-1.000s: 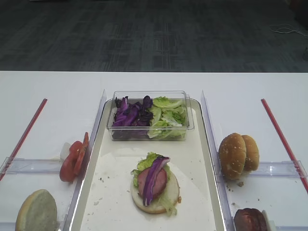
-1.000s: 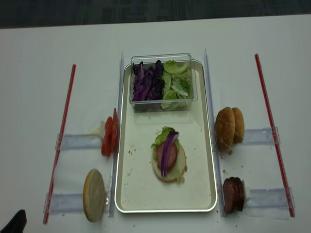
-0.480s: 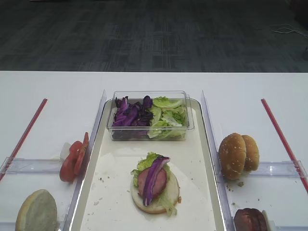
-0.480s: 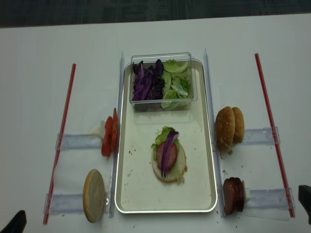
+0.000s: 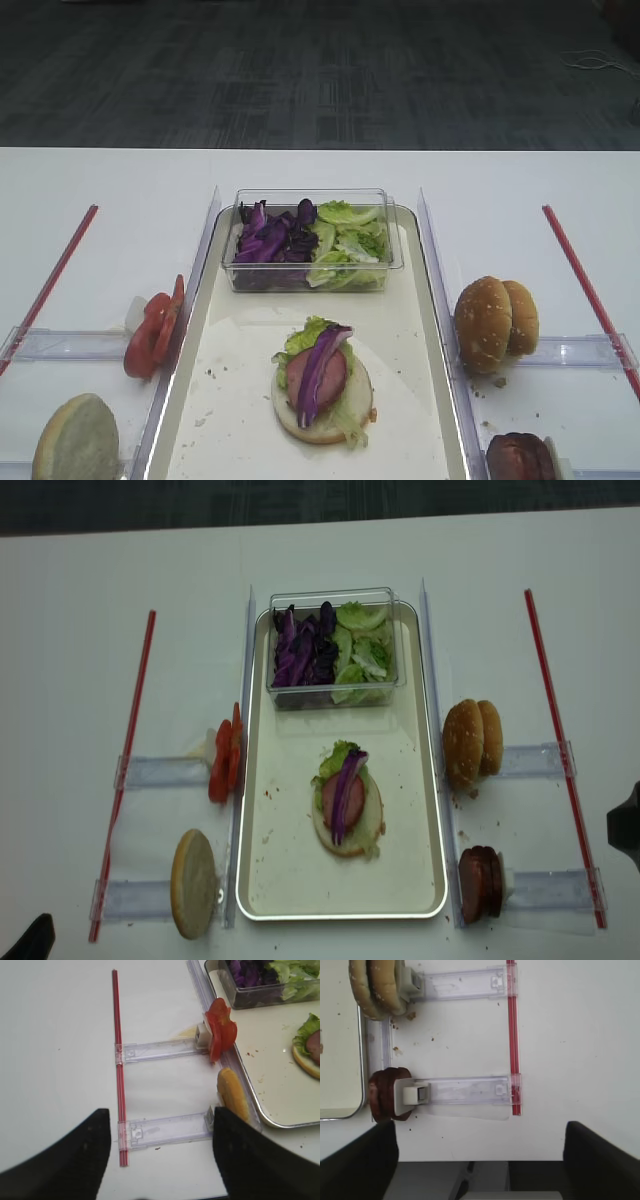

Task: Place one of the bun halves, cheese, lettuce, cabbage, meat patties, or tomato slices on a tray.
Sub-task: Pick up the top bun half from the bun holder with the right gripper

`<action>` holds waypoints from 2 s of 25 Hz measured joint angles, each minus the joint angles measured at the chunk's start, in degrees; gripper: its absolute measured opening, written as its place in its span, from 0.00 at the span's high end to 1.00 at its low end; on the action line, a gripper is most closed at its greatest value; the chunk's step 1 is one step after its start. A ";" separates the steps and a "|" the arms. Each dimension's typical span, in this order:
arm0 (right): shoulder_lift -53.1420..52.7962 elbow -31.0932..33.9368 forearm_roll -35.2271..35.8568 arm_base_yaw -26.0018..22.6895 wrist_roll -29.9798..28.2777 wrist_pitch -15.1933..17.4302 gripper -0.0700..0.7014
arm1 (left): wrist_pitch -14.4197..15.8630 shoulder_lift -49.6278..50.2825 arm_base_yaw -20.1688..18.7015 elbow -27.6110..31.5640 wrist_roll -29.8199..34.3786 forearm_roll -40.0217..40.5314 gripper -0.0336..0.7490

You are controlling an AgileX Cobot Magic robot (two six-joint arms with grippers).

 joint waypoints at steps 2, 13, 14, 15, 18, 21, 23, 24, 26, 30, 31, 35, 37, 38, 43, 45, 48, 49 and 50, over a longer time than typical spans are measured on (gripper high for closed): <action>3.01 -2.05 0.00 0.00 0.30 0.68 0.05 | 0.00 0.00 0.00 0.00 0.00 0.00 0.42; 19.48 -12.37 -0.37 0.00 2.00 0.91 0.06 | 0.00 0.00 0.00 0.00 0.00 0.00 0.42; 20.60 -13.30 -0.46 0.00 2.00 0.91 0.06 | 0.00 0.00 0.00 0.00 0.00 0.00 0.42; 21.65 -14.25 -0.46 0.00 1.76 0.91 0.06 | 0.00 0.00 0.00 0.00 0.00 0.00 0.42; 24.18 -16.56 -0.46 0.00 -0.68 0.80 0.06 | 0.00 0.00 0.00 0.00 0.00 0.00 0.42; 25.29 -17.11 -0.57 0.00 -1.73 0.71 0.06 | 0.00 0.00 0.00 0.00 0.00 0.00 0.42; 25.29 -17.11 -0.57 0.00 -1.93 0.71 0.06 | 0.00 0.00 0.00 0.00 0.00 0.00 0.42; 25.29 -17.11 -0.57 0.00 -1.98 0.71 0.06 | 0.00 0.00 0.00 0.00 0.00 0.00 0.42; 25.29 -17.11 -0.10 0.00 -2.07 0.71 0.07 | 0.00 0.00 0.00 0.00 0.00 0.00 0.42; 25.41 -17.11 1.50 0.00 -1.28 0.71 0.10 | 0.00 0.00 0.00 0.00 0.00 0.00 0.42; 25.55 -17.11 1.90 0.00 -0.97 0.71 0.12 | 0.00 0.00 0.00 0.00 0.00 0.00 0.42; 27.79 -17.11 4.38 0.00 0.00 0.71 0.18 | 0.00 0.00 0.00 0.00 0.00 0.00 0.42; 29.60 -17.11 5.81 0.00 0.00 0.71 0.20 | 0.00 0.00 0.00 0.00 0.00 0.00 0.42; 30.68 -17.14 6.37 0.00 0.31 0.71 0.20 | 0.00 0.00 0.00 0.00 0.00 0.00 0.42; 35.39 -20.02 7.77 0.00 0.43 0.29 0.21 | 0.00 0.00 0.00 0.00 0.00 0.00 0.42; 37.11 -21.62 8.50 0.70 0.52 0.18 0.21 | 0.00 0.00 0.00 0.00 0.00 0.00 0.42; 39.95 -24.29 7.85 5.31 2.28 0.19 0.21 | 0.00 0.00 0.00 0.00 0.00 0.00 0.42; 41.04 -25.00 7.58 7.54 3.10 0.19 0.21 | 0.00 0.00 0.00 0.00 0.00 0.00 0.42; 42.15 -25.80 7.30 9.70 4.22 0.19 0.21 | 0.00 0.00 0.00 0.00 0.00 0.00 0.42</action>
